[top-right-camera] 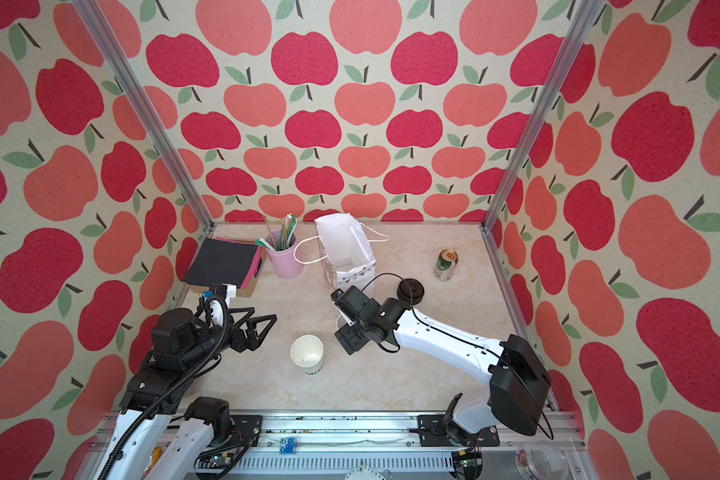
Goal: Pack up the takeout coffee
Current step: 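Carry the white cup past the gift bag with the right gripper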
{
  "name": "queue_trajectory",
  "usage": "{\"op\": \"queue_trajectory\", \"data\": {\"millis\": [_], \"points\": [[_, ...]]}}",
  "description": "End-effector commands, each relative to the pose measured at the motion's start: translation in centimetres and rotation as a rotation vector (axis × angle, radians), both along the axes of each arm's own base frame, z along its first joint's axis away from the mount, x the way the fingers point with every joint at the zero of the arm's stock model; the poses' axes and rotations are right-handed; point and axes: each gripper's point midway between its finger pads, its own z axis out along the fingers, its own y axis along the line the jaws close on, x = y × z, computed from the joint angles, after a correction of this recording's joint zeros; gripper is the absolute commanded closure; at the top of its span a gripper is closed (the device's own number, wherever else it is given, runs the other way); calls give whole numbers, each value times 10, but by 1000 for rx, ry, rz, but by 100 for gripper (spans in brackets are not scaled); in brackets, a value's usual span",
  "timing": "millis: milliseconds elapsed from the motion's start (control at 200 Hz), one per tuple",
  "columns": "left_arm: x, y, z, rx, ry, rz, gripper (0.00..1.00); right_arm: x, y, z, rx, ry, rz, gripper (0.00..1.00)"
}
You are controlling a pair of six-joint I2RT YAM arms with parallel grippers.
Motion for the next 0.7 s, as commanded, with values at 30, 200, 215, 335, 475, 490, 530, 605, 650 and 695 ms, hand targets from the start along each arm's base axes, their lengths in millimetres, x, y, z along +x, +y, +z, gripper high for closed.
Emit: {"op": "queue_trajectory", "data": {"millis": [30,200,215,335,475,490,530,605,650,695], "points": [[1,0,-3,11,-4,-6,1,3,-24,16,13,-31,-43,17],[1,0,-3,12,-2,-6,1,9,-60,31,20,-63,-106,17],[1,0,-3,12,-2,-5,1,10,-63,33,20,-66,-113,17],[1,0,-3,12,0,-6,1,15,-89,41,21,-84,-161,17],[1,0,-3,12,-1,-8,1,27,-117,47,30,-94,-232,17],[1,0,-3,11,0,-8,1,29,-120,48,33,-97,-240,17],[1,0,-3,11,0,-8,1,35,-127,50,37,-102,-264,17],[1,0,-3,10,-2,-9,1,48,-137,55,47,-107,-305,17],[1,0,-3,11,-2,-8,1,57,-142,60,57,-111,-325,16],[0,0,-3,11,-3,-8,1,66,-145,65,69,-119,-339,16]]}}
